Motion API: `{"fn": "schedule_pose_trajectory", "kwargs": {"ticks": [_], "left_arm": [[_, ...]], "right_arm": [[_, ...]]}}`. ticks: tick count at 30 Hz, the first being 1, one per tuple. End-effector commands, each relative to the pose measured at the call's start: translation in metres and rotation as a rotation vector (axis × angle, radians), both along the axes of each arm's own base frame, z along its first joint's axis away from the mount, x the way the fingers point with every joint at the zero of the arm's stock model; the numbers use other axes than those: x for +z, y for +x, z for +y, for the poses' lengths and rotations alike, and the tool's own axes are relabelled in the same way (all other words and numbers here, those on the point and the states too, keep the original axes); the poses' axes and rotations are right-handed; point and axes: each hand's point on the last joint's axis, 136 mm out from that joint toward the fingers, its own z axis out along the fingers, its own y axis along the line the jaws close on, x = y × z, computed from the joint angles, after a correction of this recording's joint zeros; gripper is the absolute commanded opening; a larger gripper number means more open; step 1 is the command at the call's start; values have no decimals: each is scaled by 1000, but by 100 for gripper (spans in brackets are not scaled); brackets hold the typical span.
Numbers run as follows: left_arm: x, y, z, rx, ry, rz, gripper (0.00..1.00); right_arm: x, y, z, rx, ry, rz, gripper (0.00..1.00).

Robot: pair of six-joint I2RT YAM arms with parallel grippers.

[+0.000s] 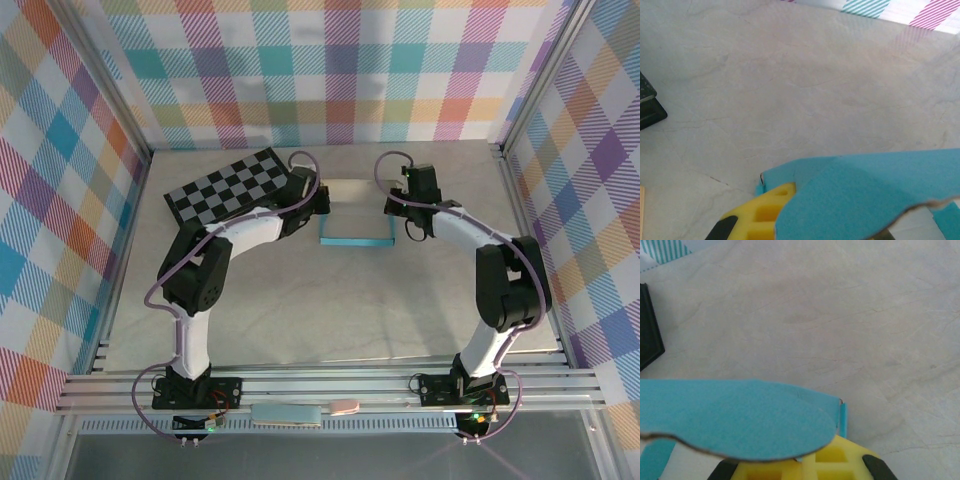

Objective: Fold the paper box

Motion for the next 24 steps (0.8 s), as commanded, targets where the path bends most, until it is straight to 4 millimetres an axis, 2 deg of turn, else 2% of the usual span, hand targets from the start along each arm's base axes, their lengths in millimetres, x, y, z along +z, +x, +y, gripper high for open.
{"fn": "schedule_pose_trajectory", "kwargs": {"ticks": [1,10,19,24], "left_arm": [[33,0,-18,-62,-111,-100,0],[20,-11,-21,-83,-141,-81,0],[-6,-34,-20,-113,-104,-49,0],[-25,-46,-16,-115,-67,-22,0]], "right_arm": [[31,7,18,41,57,-121,0],[1,-12,20,63,30,-74,0],[-24,-29,18,85,-51,-39,0],[-31,-36,13,80,-92,-44,0]]}}
